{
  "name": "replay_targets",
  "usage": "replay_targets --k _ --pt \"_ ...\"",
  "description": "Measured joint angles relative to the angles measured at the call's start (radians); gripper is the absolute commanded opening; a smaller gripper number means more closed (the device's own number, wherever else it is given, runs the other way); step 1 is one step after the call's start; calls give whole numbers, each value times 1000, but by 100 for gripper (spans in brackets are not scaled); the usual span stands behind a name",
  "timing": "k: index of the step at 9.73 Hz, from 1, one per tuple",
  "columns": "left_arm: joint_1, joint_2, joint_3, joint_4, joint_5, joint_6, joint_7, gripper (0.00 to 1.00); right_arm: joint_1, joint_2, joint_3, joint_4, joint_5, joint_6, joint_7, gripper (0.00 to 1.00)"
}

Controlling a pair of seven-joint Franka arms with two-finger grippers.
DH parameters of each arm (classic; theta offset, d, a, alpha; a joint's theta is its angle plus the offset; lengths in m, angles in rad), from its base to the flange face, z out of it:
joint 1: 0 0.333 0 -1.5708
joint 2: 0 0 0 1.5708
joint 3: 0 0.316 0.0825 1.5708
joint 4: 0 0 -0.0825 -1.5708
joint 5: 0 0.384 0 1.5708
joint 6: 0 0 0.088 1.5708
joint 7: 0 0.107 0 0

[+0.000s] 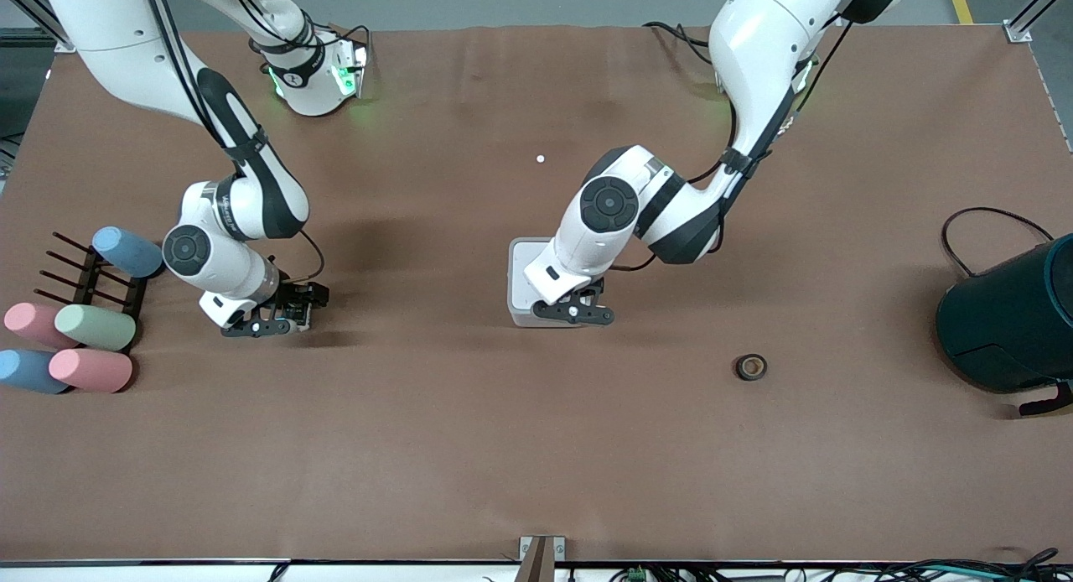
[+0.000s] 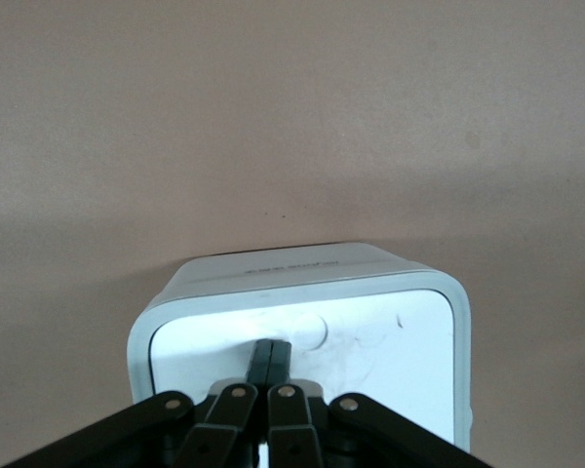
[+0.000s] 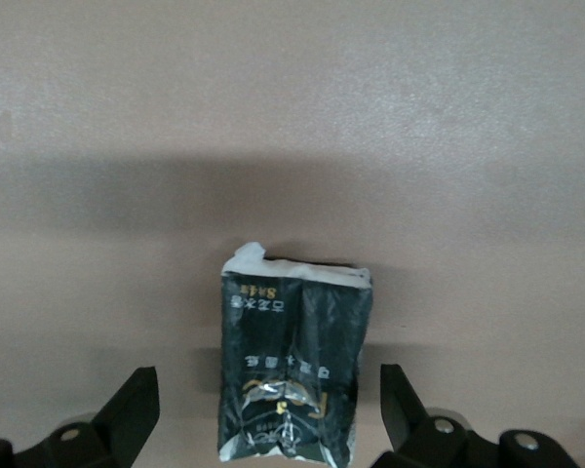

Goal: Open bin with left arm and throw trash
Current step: 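Lift the bin lid open with the left gripper, then grasp the black wrapper with the right gripper while the left gripper grasps the tape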

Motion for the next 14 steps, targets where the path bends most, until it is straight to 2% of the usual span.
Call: replay_targets --k 1,2,4,5,6,7,9,11,13,14 --pt "4 -3 3 10 1 -27 0 0 0 0 0 0 0 -1 1 0" --pt "31 -24 10 35 21 -116 15 0 -1 0 -1 0 0 -1 2 0" --pt "180 -113 11 66 34 -304 214 3 -3 -1 -2 2 0 -4 2 0" --pt "264 -138 11 63 35 -336 345 27 -4 -6 -1 5 0 -21 11 0" --pt "334 -133 13 52 37 -341 447 91 -3 -13 1 19 0 -68 37 0" --pt "388 -102 16 36 63 -324 516 100 2 -32 5 59 0 -159 84 0" --pt "462 -8 16 25 129 -216 617 100 61 -85 16 211 4 -391 249 0" --pt "471 43 15 1 139 -136 647 100 165 -112 23 370 68 -540 433 0" --pt "477 52 17 -74 142 -9 647 100 292 -111 26 492 141 -558 655 0" --pt "489 57 18 -124 142 61 647 100 360 -101 27 550 150 -548 777 0"
